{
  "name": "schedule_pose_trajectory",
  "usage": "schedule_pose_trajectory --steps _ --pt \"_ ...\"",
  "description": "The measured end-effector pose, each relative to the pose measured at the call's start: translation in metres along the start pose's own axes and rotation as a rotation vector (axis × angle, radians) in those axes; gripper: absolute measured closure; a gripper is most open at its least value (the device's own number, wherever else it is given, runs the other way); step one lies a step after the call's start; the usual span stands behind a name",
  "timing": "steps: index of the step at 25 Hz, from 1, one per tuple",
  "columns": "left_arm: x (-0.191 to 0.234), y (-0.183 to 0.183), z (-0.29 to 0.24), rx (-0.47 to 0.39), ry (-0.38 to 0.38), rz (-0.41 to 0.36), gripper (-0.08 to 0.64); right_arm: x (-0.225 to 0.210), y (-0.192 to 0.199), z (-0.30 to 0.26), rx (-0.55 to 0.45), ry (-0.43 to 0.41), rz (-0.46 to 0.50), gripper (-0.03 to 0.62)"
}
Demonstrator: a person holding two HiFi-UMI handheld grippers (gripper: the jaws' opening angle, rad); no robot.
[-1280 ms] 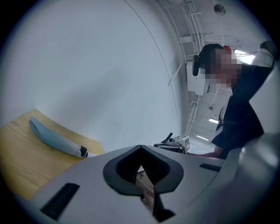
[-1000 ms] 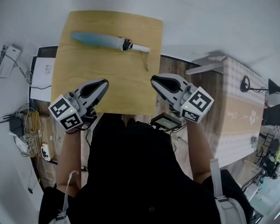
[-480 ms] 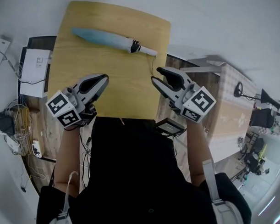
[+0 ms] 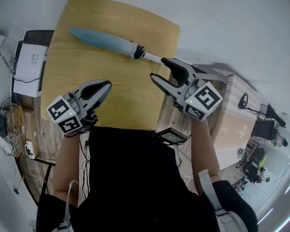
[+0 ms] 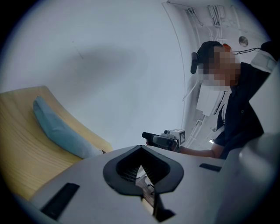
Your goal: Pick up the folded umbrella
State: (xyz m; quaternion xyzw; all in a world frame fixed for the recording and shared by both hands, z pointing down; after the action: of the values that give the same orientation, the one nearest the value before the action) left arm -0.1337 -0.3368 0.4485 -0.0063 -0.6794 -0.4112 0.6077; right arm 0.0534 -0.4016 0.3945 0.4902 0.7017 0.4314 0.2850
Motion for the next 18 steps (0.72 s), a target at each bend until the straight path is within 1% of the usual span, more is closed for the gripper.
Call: schedule_pose_trajectory --steps 4,8,13,18 --pt "0.011 0.007 -0.016 0.003 -0.009 0.025 0.551 -0.019 0.012 -0.014 0.032 -0.039 0.007 0.335" --pt "0.016 0.012 -0.024 0.026 -0.021 0.018 0.551 -0.028 0.022 -0.031 0.089 -0.083 0.026 0.314" --pt "0.029 0.009 -0.024 -0.010 -0.049 0.035 0.551 -0.037 0.033 -0.068 0.168 -0.161 0.079 0.295" --pt "0.045 0.010 -0.025 -0.020 -0.083 0.036 0.551 -0.052 0.057 -0.104 0.237 -0.195 0.116 0.281"
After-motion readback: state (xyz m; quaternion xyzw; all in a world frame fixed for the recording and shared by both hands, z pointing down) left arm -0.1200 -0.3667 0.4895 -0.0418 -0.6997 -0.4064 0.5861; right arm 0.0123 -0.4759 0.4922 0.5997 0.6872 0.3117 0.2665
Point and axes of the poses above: the fingertips, and each gripper's own axes: z backward along the fingers, x to its left, y out of its underside, the point moved 4 cm from there along z, backward along the fingers, and after that the axes turned 12 degrees about z, right-handed, at the moved point
